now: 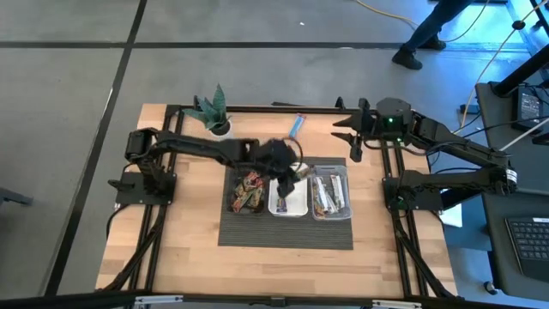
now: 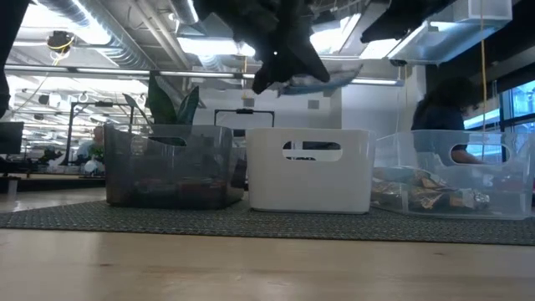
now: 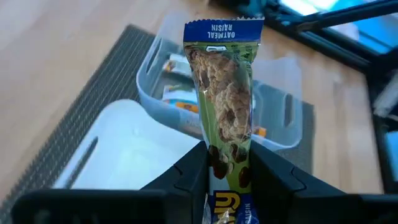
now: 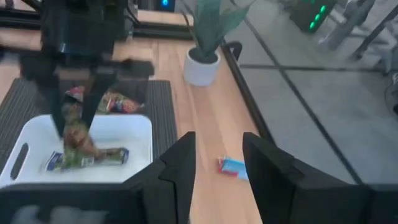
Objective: Pick and place Granola Bars by type
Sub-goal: Put the blue granola bar into the white bin, then put the red granola bar into the black bin
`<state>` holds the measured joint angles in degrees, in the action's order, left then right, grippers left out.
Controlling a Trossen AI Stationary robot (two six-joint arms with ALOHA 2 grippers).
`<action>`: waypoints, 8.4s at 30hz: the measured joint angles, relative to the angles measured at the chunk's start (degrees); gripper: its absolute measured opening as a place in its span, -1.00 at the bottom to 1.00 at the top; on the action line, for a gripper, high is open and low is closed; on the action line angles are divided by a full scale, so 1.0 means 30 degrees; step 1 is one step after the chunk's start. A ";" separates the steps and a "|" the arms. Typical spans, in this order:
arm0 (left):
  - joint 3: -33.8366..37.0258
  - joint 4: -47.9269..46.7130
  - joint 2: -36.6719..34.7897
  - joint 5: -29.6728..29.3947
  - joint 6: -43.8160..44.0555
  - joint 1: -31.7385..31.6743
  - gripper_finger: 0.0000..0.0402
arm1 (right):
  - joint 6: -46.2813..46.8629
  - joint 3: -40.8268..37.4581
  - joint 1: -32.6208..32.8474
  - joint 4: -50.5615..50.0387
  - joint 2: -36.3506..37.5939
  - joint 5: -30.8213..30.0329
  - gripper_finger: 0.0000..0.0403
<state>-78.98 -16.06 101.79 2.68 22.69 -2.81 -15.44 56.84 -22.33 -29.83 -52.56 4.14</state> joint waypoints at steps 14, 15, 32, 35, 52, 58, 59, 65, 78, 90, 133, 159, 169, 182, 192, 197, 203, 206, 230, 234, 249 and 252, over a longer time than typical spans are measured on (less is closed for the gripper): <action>-0.0012 -0.3608 0.0568 -0.4913 1.1965 0.1326 -0.55 | -0.0531 0.0000 -0.0005 0.0887 0.0000 -0.0007 -0.32; 0.0001 -0.3723 0.0713 -0.4973 1.2386 0.1291 -0.55 | -0.0532 0.0000 0.0000 0.0876 0.0000 -0.0007 -0.32; -0.0013 -0.2091 0.2953 -0.3843 1.2529 0.1138 -0.55 | -0.0540 0.0000 -0.0058 0.0373 0.0000 -0.0007 -0.32; -0.0013 -0.1677 0.2909 -0.3657 1.2019 0.1138 -0.55 | -0.0540 0.0000 -0.0058 0.0380 0.0000 -0.0015 -0.32; -0.0013 -0.1494 0.2051 -0.1817 1.0734 0.0681 -0.16 | -0.0576 0.0000 -0.0058 0.0442 0.0000 -0.0015 -0.32; -0.0013 -0.0734 0.0763 -0.2090 0.8844 -0.0274 -0.13 | -0.0554 0.0000 -0.0058 0.0456 0.0000 -0.0015 -0.32; -0.0020 -0.0254 0.0606 -0.2270 0.8399 -0.0479 -0.13 | -0.0554 0.0000 -0.0058 0.0460 0.0000 -0.0015 -0.32; -0.0028 0.1733 0.0436 -0.2121 0.4844 -0.2227 0.00 | -0.0547 0.0000 -0.0058 0.0776 0.0000 -0.0015 -0.32; -0.0020 0.2136 0.0418 -0.3998 0.1070 -0.6921 0.47 | -0.0533 0.0000 -0.0058 0.1808 0.0007 -0.0022 -0.32; -0.0047 0.2189 0.0498 -0.0922 0.1235 -0.9790 0.47 | -0.0419 0.0000 -0.0058 0.2031 0.0007 -0.3430 -0.32; -1.1576 -0.7195 1.0661 0.0805 0.0547 -0.9171 0.47 | -0.0088 0.0000 -0.0885 0.2751 0.0007 -0.4575 -0.32; -1.1576 -0.9238 1.0394 0.0728 -0.1978 -0.9025 0.47 | -0.1484 0.4129 -0.8688 -0.2308 -1.0084 0.7166 -0.32; -1.1576 -1.1041 0.7687 -0.0296 -0.3140 -0.9243 0.47 | -1.1043 0.9567 -0.9336 -0.6930 -1.6035 0.8171 -0.32; -1.1576 -1.5597 0.5966 -0.2461 -0.3013 -0.9046 0.47 | -1.5502 1.0958 -0.8208 -0.4494 -1.9699 0.1282 -0.32; -1.1568 -1.7220 0.5955 -0.3068 -0.2932 -0.8227 0.47 | -1.6461 1.0958 -0.7838 -0.3716 -1.9952 0.4467 -0.18; -1.1561 -1.7363 0.5955 -0.3155 -0.3149 -0.8089 0.47 | -1.6730 1.0958 -0.7825 -0.3312 -1.9955 0.5261 0.15; -0.9203 -1.6214 0.4386 -0.3658 -0.4720 -0.8322 0.47 | -1.6605 1.0958 -0.7832 -0.3292 -1.9955 0.6054 0.41; -0.6500 -1.2879 0.2832 -0.2102 -0.6594 -0.8938 0.47 | -1.7059 1.0950 -0.7832 -0.3202 -1.9961 0.6043 0.44; -0.1536 -0.3851 0.3026 0.5180 -1.0295 -1.0825 0.47 | -1.6774 1.0950 -0.7176 -0.1437 -2.4377 0.4199 0.45; -0.1536 -0.4012 0.3026 0.5158 -1.0306 -1.0817 0.47 | -1.6379 1.0958 -0.7190 -0.1229 -2.4487 0.4333 0.45; -0.1536 -0.4152 0.3026 0.5165 -1.0131 -1.0686 0.47 | -1.4925 1.1006 -0.7235 -0.2279 -2.4706 0.4600 -0.07; -0.1536 -0.4157 0.3026 0.5158 -1.0124 -1.0632 0.47 | -1.3929 1.0987 -0.7235 -0.2389 -2.4676 0.4604 -0.21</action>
<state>-83.59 -28.53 110.87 18.15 -7.68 -34.71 -57.23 89.80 -44.03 -36.99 -126.58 17.95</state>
